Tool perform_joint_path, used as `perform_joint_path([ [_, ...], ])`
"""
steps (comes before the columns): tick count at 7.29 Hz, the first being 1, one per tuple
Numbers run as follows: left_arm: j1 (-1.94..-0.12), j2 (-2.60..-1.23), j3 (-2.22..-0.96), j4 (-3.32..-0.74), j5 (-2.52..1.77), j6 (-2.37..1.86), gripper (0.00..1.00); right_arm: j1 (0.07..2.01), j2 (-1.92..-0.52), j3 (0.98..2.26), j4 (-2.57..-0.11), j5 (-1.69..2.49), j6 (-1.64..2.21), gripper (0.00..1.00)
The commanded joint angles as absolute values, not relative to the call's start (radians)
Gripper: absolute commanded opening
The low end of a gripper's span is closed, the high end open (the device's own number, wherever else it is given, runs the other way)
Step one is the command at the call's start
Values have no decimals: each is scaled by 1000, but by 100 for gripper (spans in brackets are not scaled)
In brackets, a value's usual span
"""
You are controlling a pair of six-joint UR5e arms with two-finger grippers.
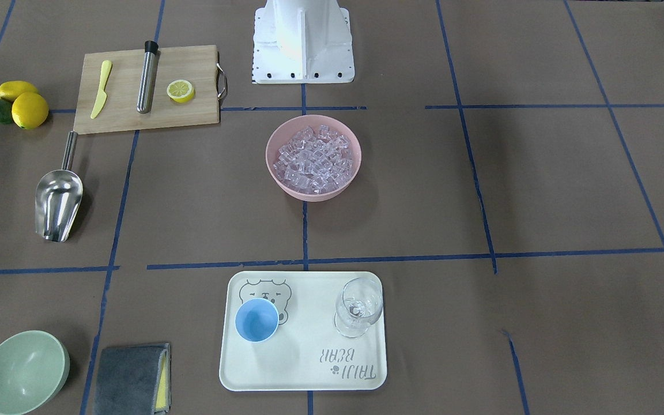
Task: Put ice in cup with scoop
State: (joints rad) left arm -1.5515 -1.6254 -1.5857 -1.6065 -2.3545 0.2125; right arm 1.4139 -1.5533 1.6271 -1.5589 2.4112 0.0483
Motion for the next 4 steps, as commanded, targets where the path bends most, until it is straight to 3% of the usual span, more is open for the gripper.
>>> perform_joint_path([
  [1,-1552,-1626,-1623,-1597,-2361,219,100,1414,-1563,1626,-1552,2411,46,100],
  [4,-1551,-1617,-1623,-1594,-2398,213,100,1414,-1566,1623,-1545,2402,45,100],
])
